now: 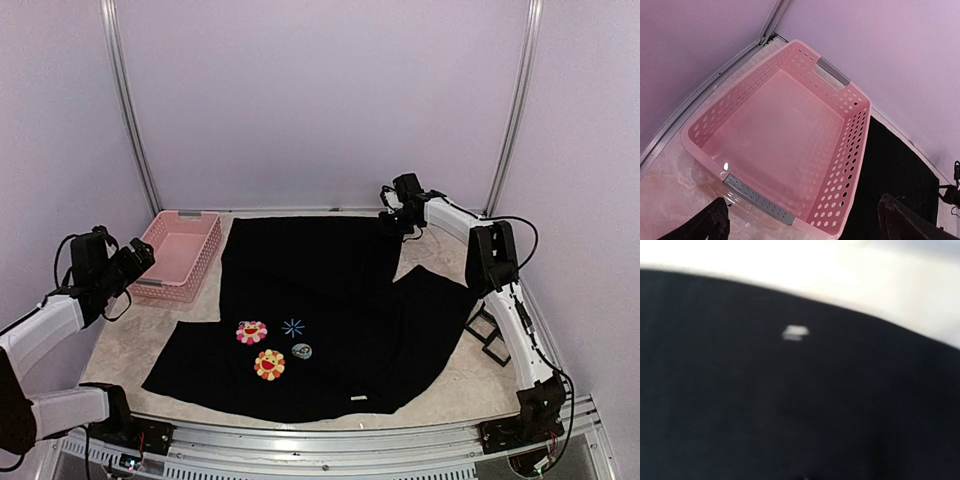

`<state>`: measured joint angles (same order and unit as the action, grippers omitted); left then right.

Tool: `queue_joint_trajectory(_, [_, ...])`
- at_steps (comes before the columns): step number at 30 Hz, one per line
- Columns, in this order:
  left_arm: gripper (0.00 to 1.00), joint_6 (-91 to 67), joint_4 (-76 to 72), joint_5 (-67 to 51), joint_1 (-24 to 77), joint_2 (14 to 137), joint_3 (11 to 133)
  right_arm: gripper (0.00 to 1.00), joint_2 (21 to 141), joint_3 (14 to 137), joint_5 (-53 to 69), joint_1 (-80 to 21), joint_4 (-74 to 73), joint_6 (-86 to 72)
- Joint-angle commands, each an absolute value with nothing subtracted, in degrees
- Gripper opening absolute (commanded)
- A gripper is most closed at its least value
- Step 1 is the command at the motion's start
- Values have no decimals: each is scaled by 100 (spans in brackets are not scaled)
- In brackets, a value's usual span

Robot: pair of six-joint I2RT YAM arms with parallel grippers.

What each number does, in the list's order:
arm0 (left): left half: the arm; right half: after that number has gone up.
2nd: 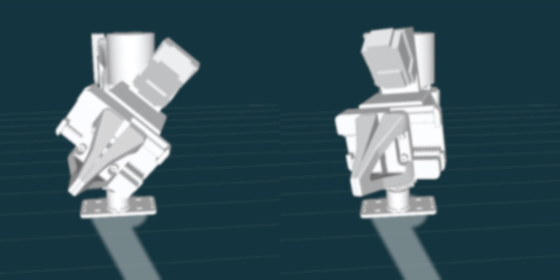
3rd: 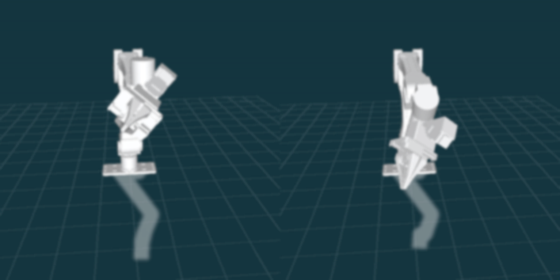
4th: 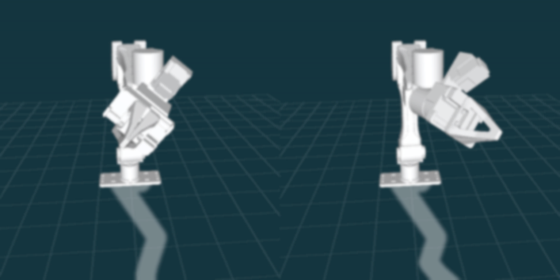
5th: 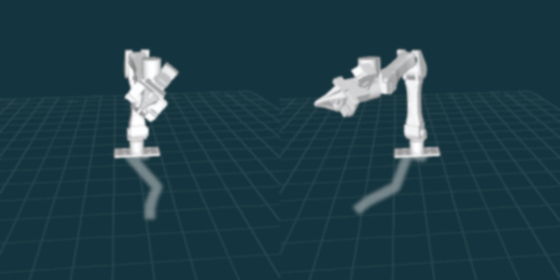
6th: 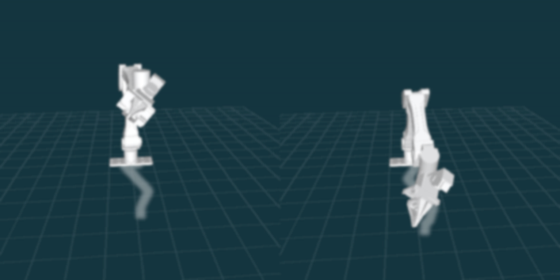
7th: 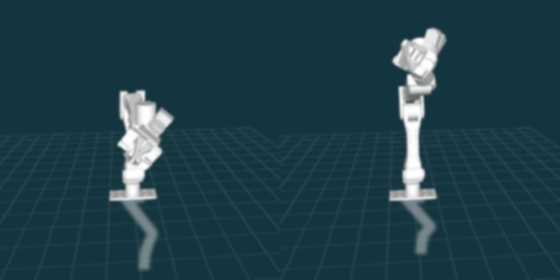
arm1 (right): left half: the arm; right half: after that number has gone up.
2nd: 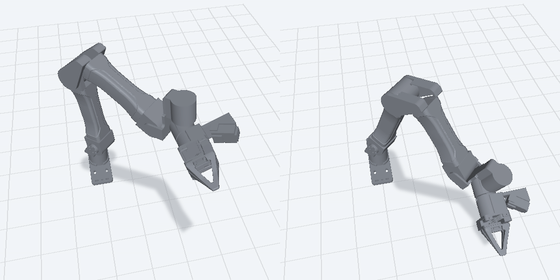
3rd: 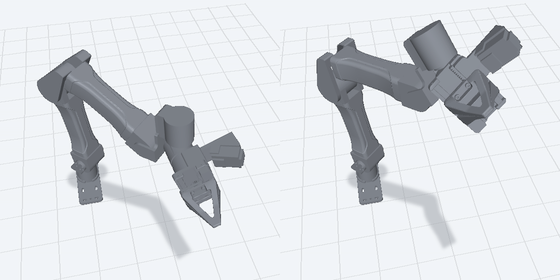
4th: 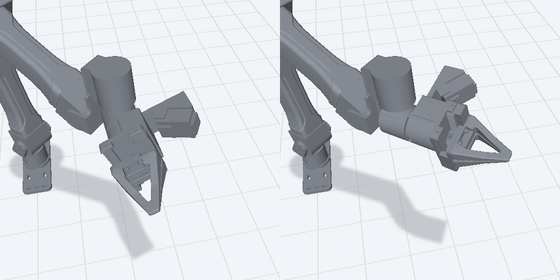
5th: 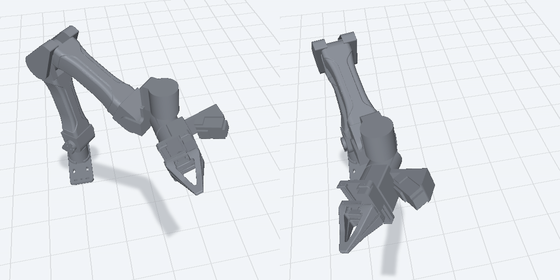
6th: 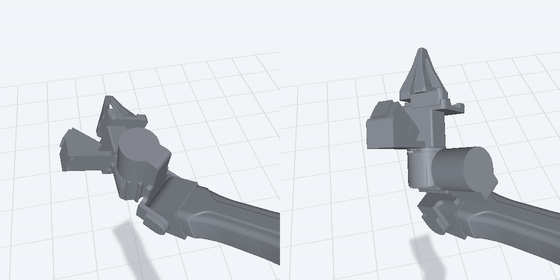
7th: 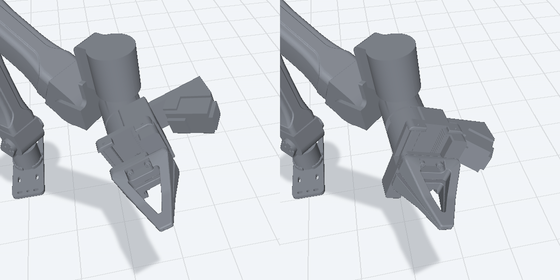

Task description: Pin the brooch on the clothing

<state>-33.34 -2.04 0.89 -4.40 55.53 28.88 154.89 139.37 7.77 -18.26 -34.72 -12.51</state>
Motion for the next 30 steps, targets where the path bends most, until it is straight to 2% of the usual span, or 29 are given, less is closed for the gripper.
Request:
queue_joint_trajectory(1, [99, -3070, -242, 351, -409, 5759, 3285, 0, 16321, 14713, 353, -1250, -4124, -1667])
queue_joint_trajectory(4, [99, -2952, -259, 460, -368, 5932, 3439, 0, 16041, 14115, 720, -1082, -2843, -1842])
queue_joint_trajectory(7, [99, -2842, -230, 528, -268, 6167, 3612, 0, 16207, 14799, 824, -1073, -2335, -1822])
queue_joint_trajectory(11, [99, -2754, -151, 604, -97, 6380, 3766, 0, 16042, 14657, 668, -1049, -1327, -1745])
queue_joint_trajectory(14, [99, -2659, -113, 725, 110, 6368, 3803, 0, 16020, 14801, 1018, -976, -1136, -1566])
queue_joint_trajectory(17, [99, -2565, -43, 940, 320, 6261, 3832, 0, 15533, 14644, 1365, -1016, -1658, -1248])
queue_joint_trajectory(20, [99, -2496, -46, 1145, 532, 6119, 3792, 0, 14392, 13454, 762, -1220, -2561, -807])
queue_joint_trajectory(25, [99, -1775, -175, 1387, 1487, 6149, 4049, 0, 12147, 9902, -487, -1543, -2705, -977])
queue_joint_trajectory(30, [91, -915, 464, 1496, 2917, 7605, 5298, 0, 10954, 7834, -783, -1759, -2764, -1497])
